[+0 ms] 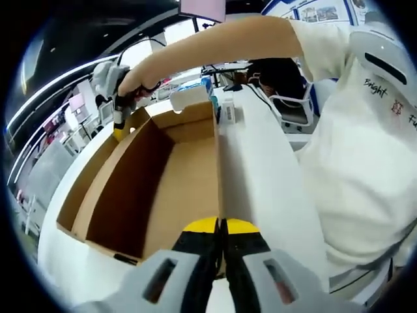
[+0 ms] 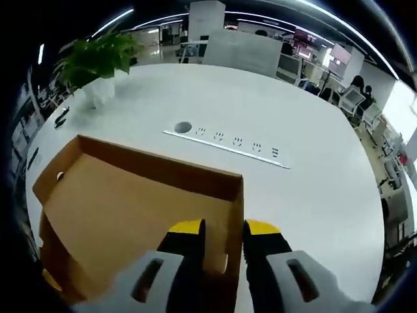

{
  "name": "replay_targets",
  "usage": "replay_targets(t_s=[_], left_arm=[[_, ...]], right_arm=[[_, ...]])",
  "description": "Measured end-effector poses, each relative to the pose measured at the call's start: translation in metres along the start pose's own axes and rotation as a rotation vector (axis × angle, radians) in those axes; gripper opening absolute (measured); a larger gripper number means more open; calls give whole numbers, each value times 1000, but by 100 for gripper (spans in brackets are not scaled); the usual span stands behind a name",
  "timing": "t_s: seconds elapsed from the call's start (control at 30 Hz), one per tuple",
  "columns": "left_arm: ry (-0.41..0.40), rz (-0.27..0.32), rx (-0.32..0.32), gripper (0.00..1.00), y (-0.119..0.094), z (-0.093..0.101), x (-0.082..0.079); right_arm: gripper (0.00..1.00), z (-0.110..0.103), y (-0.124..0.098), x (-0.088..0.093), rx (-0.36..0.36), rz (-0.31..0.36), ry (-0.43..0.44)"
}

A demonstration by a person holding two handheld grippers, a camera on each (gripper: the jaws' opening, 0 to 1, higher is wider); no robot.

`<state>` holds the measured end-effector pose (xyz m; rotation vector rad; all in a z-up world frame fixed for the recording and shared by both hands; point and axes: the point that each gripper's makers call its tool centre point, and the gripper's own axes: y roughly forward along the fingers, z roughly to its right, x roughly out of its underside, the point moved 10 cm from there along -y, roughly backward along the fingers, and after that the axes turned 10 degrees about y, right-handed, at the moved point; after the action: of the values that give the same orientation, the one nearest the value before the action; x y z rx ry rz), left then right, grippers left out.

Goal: Operate the shoe box by opening the lid, removing the specified soft item, and placing it in the target area until the item is outside and the box remains undamaged.

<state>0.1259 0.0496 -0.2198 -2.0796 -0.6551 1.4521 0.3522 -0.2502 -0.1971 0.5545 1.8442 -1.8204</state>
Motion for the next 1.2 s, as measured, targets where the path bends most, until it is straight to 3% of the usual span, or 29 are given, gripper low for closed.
replay_targets(t_s=[0.07,0.1,0.13,0.23,0.27,0.3,0.37,0.4,0.47,0.5,0.73,0.87,1.03,1.1,1.2], left_arm=[[0,-1,7,1,0,-1,0],[-2,-1,9,1,0,-1,0],[-5,0,12,1,0,-1,1],[-14,1,18,1,0,-3,2],[-26,-1,16,1,0,-5,2],[-23,-5,15,1,0,-5,2],[-37,-15,3,1,1,-6,2],[-37,-16,3,1,1,-7,3],[-33,-17,6,1,1,-8,3],[-41,-19,9,1,1,-9,3],[-41,-12,-5,2,1,-10,5],[-61,-4,9,2,6,-11,6],[-54,-13,-13,2,4,-12,7],[-65,-25,-18,2,5,-10,5],[-21,-53,-48,2,9,-9,0]], right_arm=[[6,5,-3,1,70,19,-65],[5,8,-5,2,90,16,-91],[4,7,-6,5,69,9,-50],[4,8,-11,9,58,15,-53],[3,8,-13,13,40,28,-6],[3,8,-16,15,43,29,-12],[3,4,-22,11,37,105,-55],[3,4,-27,15,54,119,-110],[4,2,-34,17,84,130,-139],[4,1,-29,9,95,169,-165],[3,7,-42,18,45,282,-126],[2,14,-50,23,-19,379,-12],[3,17,-63,31,-11,436,-34],[2,20,-65,28,-18,454,-23],[2,27,-70,19,-8,511,-22]])
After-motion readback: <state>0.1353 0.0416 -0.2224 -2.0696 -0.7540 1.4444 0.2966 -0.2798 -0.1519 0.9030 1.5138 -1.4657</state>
